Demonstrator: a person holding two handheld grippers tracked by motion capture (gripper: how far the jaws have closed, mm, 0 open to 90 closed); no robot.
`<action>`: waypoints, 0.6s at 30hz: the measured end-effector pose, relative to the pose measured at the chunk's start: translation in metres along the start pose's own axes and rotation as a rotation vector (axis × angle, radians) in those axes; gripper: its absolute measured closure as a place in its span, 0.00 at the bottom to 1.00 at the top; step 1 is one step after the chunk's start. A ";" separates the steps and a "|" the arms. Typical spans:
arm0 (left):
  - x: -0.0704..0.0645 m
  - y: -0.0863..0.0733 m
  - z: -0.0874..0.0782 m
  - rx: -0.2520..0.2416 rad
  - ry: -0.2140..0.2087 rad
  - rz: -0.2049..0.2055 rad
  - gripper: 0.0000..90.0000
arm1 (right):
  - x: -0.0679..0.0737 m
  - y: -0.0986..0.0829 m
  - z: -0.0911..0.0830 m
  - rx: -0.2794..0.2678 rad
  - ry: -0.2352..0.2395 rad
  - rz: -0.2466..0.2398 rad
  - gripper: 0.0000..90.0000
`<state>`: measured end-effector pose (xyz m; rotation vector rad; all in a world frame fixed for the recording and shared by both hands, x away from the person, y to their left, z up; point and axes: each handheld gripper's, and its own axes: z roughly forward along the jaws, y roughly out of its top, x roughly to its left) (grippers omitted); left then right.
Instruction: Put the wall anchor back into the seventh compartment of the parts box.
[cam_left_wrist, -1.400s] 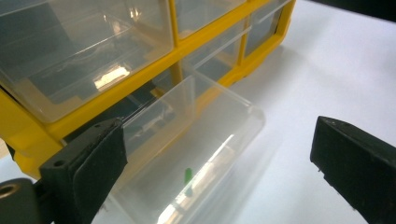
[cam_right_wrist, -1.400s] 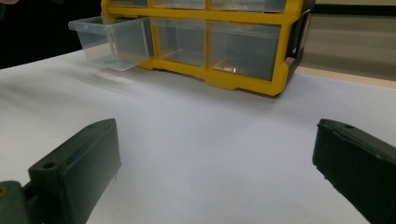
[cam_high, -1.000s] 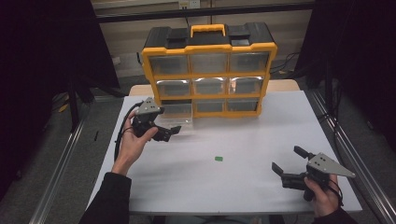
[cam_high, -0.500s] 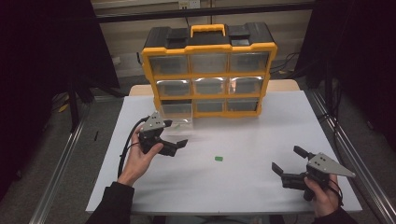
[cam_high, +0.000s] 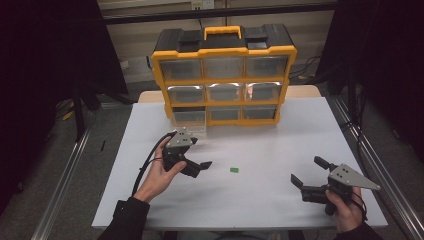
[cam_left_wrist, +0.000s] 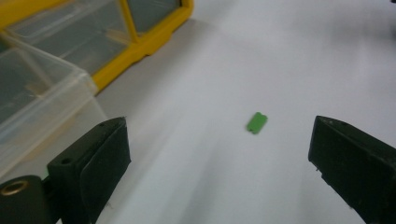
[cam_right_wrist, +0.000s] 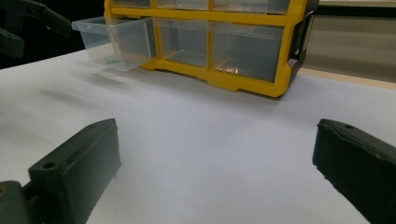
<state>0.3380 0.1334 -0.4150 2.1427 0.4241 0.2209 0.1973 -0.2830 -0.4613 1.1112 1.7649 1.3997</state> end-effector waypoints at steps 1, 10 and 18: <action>-0.002 0.001 0.002 0.004 -0.003 0.006 0.06 | 0.000 0.000 0.000 0.001 0.001 -0.001 0.00; -0.009 0.005 0.018 0.046 -0.042 0.035 0.06 | 0.000 0.000 0.000 0.003 0.000 -0.001 0.00; -0.015 0.011 0.041 0.089 -0.079 0.049 0.06 | 0.001 0.000 0.000 0.005 -0.005 0.001 0.00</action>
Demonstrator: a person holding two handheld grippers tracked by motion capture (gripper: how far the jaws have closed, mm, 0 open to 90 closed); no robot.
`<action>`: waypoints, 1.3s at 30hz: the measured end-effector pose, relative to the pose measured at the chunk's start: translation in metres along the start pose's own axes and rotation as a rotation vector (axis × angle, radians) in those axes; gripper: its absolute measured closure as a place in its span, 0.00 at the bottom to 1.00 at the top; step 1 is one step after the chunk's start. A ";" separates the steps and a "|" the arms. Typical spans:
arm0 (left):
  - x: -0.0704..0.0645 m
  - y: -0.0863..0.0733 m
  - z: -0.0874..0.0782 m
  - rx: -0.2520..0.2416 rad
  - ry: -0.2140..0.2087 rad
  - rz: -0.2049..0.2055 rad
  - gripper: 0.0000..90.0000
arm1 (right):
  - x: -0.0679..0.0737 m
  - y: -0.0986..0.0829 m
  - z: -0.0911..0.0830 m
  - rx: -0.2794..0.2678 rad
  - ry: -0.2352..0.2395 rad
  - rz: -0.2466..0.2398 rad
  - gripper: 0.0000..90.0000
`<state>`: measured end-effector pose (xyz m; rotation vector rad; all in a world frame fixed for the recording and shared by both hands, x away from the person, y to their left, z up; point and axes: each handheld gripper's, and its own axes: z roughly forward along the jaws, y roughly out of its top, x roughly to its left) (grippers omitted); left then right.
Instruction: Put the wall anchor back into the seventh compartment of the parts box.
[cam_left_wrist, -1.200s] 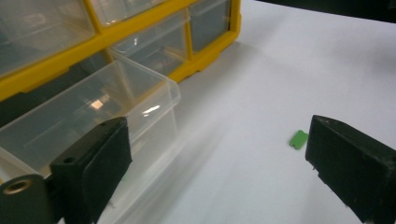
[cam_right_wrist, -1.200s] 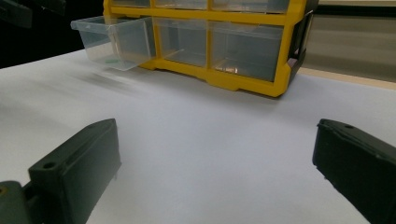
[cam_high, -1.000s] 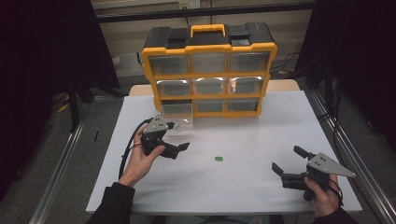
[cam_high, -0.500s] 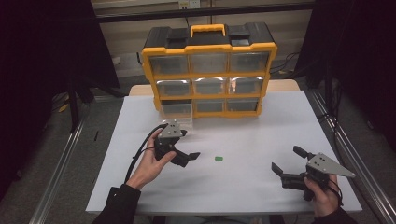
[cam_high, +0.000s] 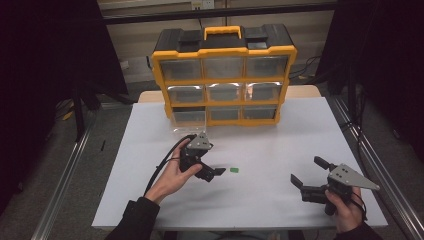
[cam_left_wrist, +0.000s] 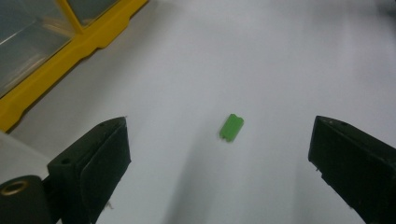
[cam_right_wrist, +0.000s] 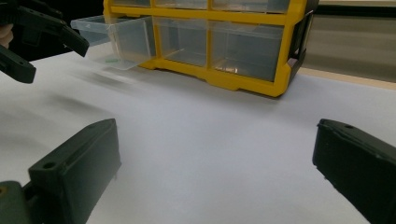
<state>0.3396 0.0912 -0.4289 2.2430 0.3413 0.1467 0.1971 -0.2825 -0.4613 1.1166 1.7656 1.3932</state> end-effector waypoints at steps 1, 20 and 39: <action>-0.001 0.001 0.002 0.004 0.008 0.001 0.06 | 0.000 0.000 0.000 0.000 0.000 -0.001 0.00; -0.003 0.008 0.039 0.123 -0.132 0.081 0.13 | 0.000 0.000 0.000 0.002 0.001 -0.002 0.00; -0.007 0.018 0.059 0.277 -0.193 0.167 0.39 | 0.000 0.000 0.000 0.002 0.002 -0.001 0.00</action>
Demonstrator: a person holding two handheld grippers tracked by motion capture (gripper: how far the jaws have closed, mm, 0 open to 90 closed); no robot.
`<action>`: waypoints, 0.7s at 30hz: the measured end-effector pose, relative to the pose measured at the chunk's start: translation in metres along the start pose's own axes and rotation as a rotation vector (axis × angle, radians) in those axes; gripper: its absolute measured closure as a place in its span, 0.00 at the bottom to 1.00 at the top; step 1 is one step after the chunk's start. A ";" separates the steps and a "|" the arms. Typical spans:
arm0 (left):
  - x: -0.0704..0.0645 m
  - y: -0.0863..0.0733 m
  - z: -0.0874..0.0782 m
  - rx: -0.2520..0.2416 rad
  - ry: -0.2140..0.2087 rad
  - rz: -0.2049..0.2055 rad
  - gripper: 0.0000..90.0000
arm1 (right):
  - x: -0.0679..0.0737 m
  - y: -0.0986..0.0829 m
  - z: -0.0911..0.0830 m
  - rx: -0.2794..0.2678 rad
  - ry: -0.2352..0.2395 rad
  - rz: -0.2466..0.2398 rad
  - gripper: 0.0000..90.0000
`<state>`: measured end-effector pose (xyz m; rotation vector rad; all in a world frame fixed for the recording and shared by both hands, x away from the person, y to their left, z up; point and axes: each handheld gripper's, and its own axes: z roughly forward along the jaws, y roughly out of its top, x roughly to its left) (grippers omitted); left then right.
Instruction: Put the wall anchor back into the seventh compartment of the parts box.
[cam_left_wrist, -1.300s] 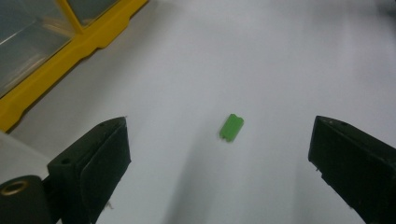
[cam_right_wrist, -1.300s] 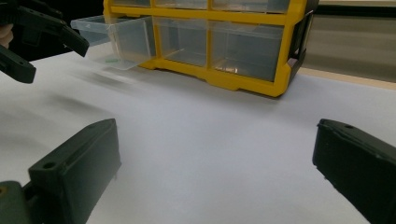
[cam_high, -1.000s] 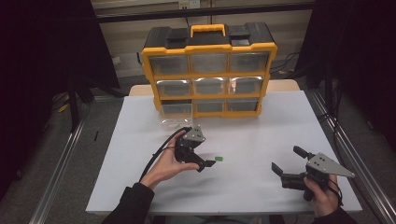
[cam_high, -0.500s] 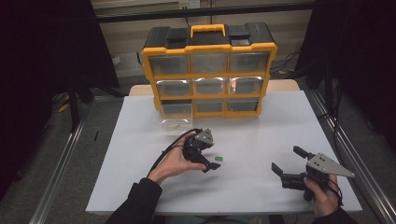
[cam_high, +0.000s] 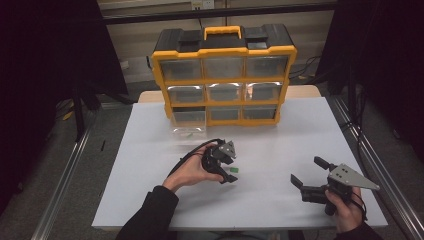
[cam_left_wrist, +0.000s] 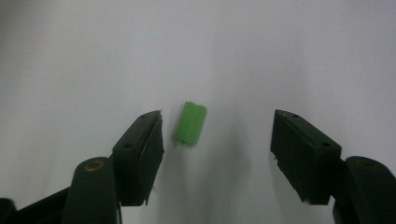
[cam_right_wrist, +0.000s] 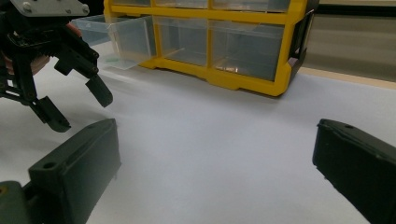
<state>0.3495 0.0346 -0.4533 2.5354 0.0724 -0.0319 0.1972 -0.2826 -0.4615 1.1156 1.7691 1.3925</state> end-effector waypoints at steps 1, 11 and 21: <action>0.000 0.001 0.000 0.018 0.000 0.007 0.39 | 0.000 0.000 0.000 0.001 0.000 0.000 0.00; 0.000 0.001 0.003 0.036 -0.001 0.007 0.54 | 0.000 0.000 0.000 0.002 0.000 0.001 0.00; 0.005 0.003 0.006 0.041 -0.026 -0.017 0.66 | 0.000 0.000 0.000 -0.003 -0.001 -0.001 0.00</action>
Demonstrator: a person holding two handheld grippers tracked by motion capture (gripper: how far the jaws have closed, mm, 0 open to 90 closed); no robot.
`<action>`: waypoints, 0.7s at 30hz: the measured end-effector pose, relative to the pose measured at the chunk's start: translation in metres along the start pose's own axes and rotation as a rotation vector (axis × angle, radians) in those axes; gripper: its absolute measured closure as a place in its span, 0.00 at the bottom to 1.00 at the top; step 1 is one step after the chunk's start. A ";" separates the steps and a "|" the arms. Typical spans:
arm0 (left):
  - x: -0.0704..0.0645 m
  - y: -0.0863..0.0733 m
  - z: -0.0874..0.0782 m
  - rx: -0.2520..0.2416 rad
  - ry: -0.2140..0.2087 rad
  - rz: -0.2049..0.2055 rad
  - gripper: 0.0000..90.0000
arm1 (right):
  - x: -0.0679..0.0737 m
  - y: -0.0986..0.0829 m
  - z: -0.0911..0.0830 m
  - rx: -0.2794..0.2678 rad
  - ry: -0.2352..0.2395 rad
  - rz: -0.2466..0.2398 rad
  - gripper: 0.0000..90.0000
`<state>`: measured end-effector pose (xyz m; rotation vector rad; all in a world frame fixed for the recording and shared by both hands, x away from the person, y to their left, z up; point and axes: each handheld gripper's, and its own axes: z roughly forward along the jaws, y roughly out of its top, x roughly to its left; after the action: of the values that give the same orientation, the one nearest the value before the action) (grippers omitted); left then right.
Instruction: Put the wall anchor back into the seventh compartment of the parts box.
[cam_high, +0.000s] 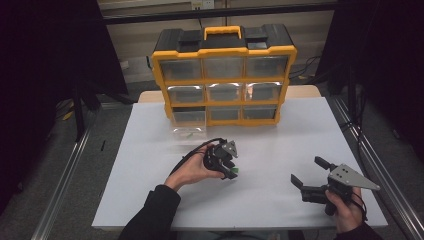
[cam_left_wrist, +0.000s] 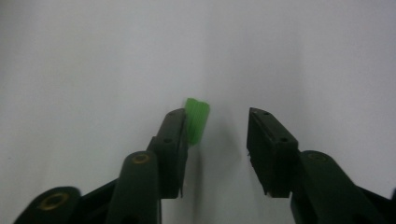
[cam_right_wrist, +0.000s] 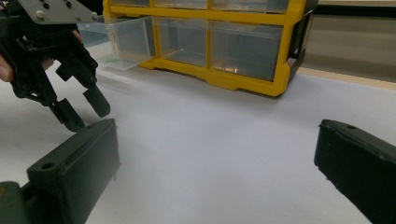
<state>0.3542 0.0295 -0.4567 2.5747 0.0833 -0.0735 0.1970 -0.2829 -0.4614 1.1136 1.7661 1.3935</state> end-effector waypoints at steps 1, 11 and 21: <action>0.000 0.000 0.001 0.003 0.010 0.007 0.67 | 0.000 0.000 0.000 0.000 0.001 0.001 0.00; 0.003 0.003 0.004 0.019 0.002 -0.002 0.70 | 0.000 0.000 0.000 0.005 -0.001 0.002 0.00; 0.005 0.007 0.008 0.036 -0.008 0.002 0.77 | 0.000 0.000 0.000 0.004 0.001 0.003 0.00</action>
<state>0.3598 0.0197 -0.4598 2.6100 0.0774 -0.0854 0.1971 -0.2829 -0.4616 1.1183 1.7698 1.3929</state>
